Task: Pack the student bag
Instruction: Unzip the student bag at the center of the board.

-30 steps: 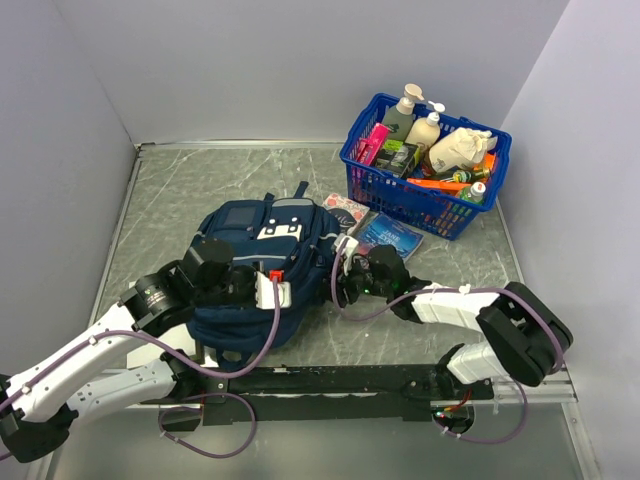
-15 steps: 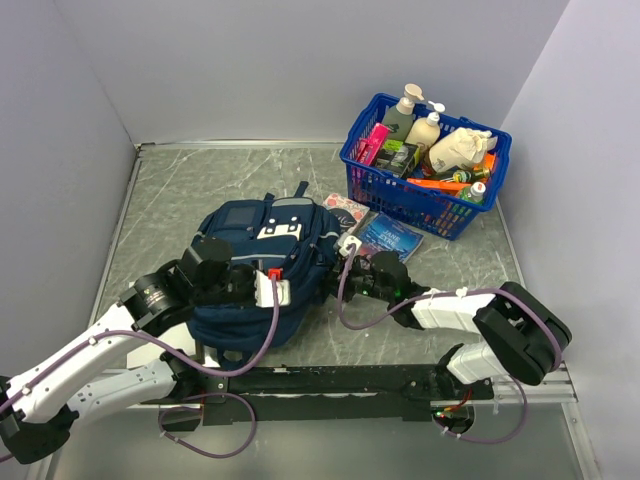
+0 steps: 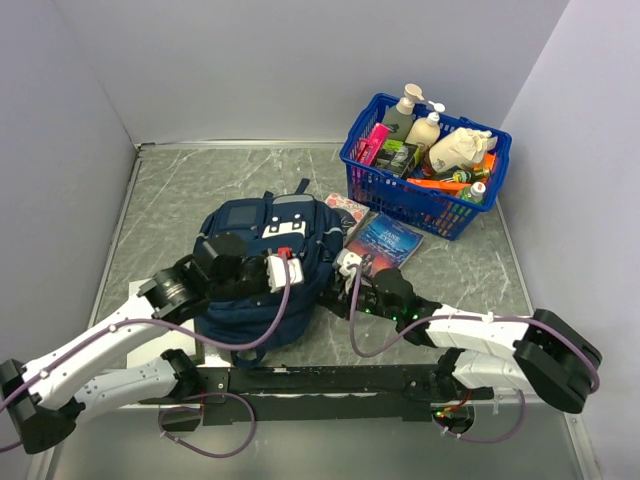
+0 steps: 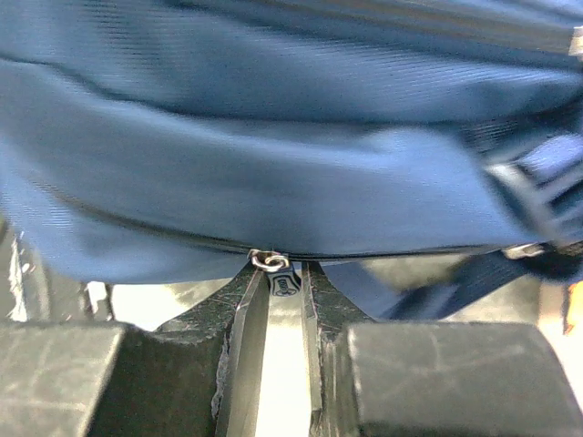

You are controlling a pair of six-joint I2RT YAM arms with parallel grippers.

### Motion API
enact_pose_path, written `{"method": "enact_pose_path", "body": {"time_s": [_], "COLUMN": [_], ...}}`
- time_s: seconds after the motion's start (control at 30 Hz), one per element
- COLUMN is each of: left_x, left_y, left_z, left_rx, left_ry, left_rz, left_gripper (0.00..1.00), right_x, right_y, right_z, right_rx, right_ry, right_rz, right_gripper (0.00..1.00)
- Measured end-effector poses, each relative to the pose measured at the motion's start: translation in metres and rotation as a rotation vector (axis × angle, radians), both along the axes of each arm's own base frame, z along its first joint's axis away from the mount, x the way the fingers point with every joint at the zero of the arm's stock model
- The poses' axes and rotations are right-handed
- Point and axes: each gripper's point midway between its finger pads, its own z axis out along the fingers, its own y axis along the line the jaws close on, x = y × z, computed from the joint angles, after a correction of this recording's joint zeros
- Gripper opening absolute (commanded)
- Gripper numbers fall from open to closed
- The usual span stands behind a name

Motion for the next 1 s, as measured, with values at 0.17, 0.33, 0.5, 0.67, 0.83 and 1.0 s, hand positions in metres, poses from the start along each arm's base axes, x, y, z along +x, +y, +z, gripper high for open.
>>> {"method": "enact_pose_path", "body": {"time_s": [0.17,0.33,0.5,0.67,0.83,1.0], "left_x": [0.009,0.022,0.04,0.072,0.097,0.105], "left_y": [-0.014,-0.032,-0.047,-0.051,-0.057,-0.067], "left_z": [-0.012,-0.02,-0.025,-0.015,-0.008,-0.015], "left_rx": [-0.04,-0.068,-0.087,-0.144,-0.148,-0.118], "left_ry": [0.094,0.185,0.3,0.438,0.547,0.62], "left_rz": [0.063,0.131,0.24,0.386,0.48,0.505], "left_gripper": [0.01,0.01,0.01,0.01,0.01,0.01], "right_x": [-0.019,-0.035,-0.044,-0.045,-0.038,-0.048], "right_y": [-0.004,-0.009,-0.008,0.009,0.025,0.047], "right_z": [0.004,0.014,0.021,0.041,0.055,0.056], "right_rx": [-0.014,-0.019,-0.051,-0.077,-0.096,-0.135], "right_ry": [0.01,-0.004,-0.013,-0.05,-0.096,-0.112], "right_rz": [0.006,0.008,0.006,0.008,-0.025,0.019], "right_gripper": [0.0,0.0,0.0,0.0,0.0,0.0]}}
